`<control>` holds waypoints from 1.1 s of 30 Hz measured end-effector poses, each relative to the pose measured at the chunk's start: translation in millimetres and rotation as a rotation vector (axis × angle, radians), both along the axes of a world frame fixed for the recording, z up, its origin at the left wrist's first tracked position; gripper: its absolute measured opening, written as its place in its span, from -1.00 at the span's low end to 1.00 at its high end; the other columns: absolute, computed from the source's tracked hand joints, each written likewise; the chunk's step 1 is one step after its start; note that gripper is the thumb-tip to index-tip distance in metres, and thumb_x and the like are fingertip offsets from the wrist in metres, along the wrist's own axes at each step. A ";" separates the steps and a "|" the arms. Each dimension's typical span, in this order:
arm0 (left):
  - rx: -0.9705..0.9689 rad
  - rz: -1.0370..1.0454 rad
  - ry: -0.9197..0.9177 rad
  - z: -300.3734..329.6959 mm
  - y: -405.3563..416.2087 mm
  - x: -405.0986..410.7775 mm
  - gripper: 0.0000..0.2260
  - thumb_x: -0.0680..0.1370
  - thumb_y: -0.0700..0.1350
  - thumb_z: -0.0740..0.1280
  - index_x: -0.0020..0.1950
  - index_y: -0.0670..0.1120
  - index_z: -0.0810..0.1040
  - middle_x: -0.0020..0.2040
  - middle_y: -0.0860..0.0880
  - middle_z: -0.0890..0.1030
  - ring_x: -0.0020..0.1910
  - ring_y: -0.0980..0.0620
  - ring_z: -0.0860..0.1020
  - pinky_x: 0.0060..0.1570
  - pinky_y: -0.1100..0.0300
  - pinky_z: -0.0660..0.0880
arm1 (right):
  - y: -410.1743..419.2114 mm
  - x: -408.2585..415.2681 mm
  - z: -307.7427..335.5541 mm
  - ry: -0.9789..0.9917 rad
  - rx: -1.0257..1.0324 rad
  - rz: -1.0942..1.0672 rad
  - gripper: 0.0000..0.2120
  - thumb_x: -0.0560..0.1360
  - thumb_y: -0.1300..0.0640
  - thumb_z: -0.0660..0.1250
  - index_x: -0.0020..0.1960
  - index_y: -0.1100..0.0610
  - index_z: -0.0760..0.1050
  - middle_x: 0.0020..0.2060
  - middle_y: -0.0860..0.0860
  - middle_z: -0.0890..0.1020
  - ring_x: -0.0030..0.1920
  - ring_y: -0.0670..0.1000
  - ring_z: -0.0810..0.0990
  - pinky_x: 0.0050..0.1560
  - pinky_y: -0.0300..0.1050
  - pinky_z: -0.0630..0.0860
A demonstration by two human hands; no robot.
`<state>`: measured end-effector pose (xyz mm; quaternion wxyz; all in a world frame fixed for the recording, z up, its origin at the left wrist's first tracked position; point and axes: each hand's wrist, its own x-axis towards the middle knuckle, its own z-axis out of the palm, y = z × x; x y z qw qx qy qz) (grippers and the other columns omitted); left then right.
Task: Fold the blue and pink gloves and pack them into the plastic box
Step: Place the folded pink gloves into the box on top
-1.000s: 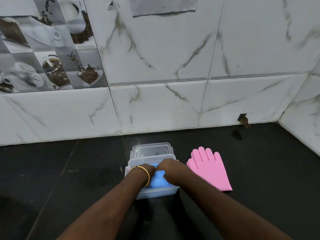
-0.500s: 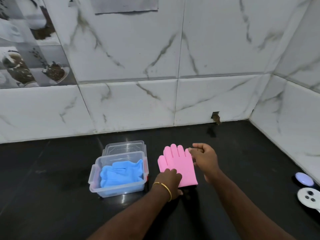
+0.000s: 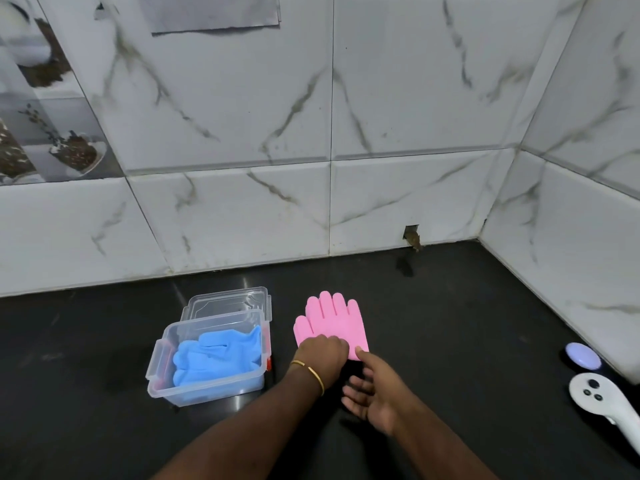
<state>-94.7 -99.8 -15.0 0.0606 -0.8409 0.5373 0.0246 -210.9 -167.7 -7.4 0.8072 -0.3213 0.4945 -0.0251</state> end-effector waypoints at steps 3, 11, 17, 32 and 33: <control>-0.053 0.025 -0.008 19.6 -7.0 6.3 -0.76 0.60 -0.09 0.13 0.14 -0.14 0.52 0.08 -0.15 0.63 0.05 -0.21 0.59 0.01 -0.05 0.44 | 6.3 16.8 5.6 -0.115 0.078 -0.078 -0.39 0.47 -0.14 0.42 0.40 0.10 0.35 0.25 0.18 0.49 0.19 0.20 0.54 0.07 0.14 0.57; -0.101 -0.001 -0.102 71.3 -11.3 6.8 -0.65 0.61 -0.16 0.12 0.36 -0.27 0.35 0.16 -0.23 0.52 0.11 -0.24 0.52 -0.07 -0.08 0.50 | -6.2 65.1 45.7 -0.340 0.039 -0.122 -0.69 0.53 -0.10 0.34 0.16 0.08 0.52 0.13 0.10 0.68 0.17 0.21 0.64 0.21 0.31 0.50; -0.289 -0.162 -0.198 91.2 27.7 5.2 -0.75 0.54 -0.16 0.21 0.16 -0.18 0.56 -0.04 -0.13 0.67 -0.11 -0.16 0.64 -0.25 0.05 0.54 | -0.8 83.4 62.6 -0.283 -0.105 -0.089 -0.85 0.54 0.27 0.23 -0.16 0.08 0.46 -0.16 0.08 0.57 -0.21 0.09 0.56 -0.13 -0.11 0.50; -0.900 0.689 1.910 81.2 147.9 68.6 -0.59 0.63 0.11 0.12 0.06 -0.18 0.59 -0.13 -0.13 0.71 -0.28 -0.11 0.67 -0.24 0.08 0.61 | 92.1 158.1 173.7 -0.568 -0.189 0.179 -0.58 0.49 0.26 0.32 0.34 0.32 0.46 0.22 0.31 0.60 0.28 0.29 0.55 0.28 0.26 0.47; -1.001 0.739 2.049 82.9 153.4 81.6 -0.50 0.60 0.19 0.11 0.09 -0.21 0.59 -0.07 -0.18 0.71 -0.19 -0.17 0.69 -0.19 0.01 0.63 | 95.4 160.6 175.9 -0.566 -0.168 0.217 -0.58 0.47 0.25 0.35 0.32 0.31 0.49 0.19 0.29 0.62 0.23 0.26 0.58 0.23 0.21 0.52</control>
